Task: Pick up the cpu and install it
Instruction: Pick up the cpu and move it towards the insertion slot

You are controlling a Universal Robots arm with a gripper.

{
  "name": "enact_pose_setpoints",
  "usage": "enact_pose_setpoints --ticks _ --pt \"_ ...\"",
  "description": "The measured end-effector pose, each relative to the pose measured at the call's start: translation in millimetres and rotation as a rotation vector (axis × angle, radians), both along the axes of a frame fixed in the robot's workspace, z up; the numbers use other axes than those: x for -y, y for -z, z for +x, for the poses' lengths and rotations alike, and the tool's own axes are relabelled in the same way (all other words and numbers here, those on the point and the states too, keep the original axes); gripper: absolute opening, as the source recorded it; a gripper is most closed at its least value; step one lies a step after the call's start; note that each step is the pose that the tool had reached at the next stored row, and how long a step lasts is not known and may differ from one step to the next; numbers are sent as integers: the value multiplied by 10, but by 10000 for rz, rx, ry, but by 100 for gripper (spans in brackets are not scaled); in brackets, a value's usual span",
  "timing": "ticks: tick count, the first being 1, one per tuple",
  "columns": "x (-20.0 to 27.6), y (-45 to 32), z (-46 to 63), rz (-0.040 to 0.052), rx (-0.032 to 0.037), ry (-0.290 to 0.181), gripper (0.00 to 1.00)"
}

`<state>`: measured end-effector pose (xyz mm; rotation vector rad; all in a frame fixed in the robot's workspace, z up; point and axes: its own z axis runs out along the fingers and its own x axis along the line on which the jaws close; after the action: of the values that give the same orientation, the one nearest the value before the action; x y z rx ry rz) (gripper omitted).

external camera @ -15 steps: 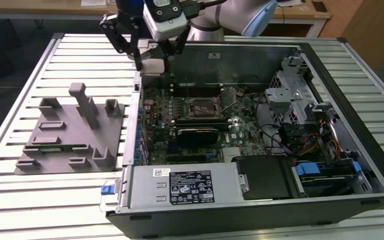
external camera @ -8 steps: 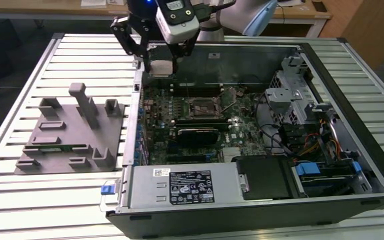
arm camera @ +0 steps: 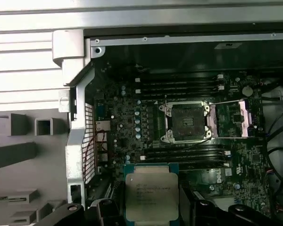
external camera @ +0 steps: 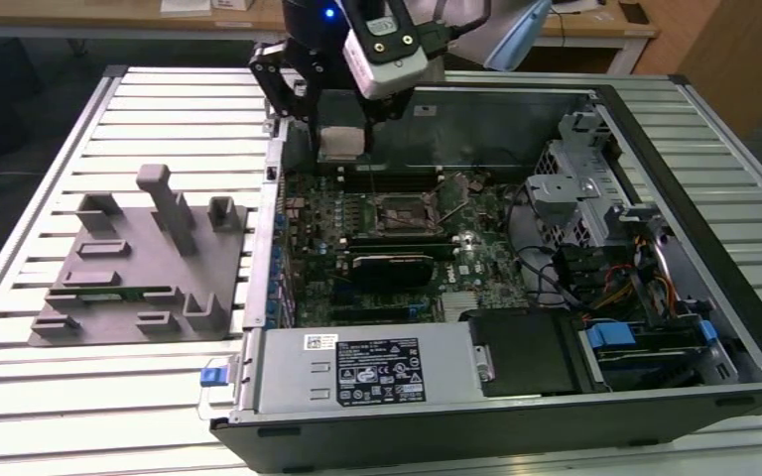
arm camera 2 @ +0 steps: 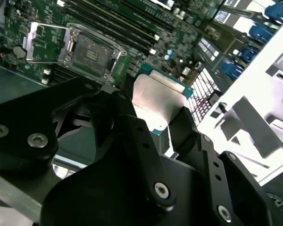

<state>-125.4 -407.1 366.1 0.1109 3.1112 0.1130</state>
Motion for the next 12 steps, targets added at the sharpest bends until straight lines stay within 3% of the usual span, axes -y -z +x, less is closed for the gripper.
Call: enact_pose_setpoints --ticks 12 --pt "-2 113 277 0 -44 0 55"
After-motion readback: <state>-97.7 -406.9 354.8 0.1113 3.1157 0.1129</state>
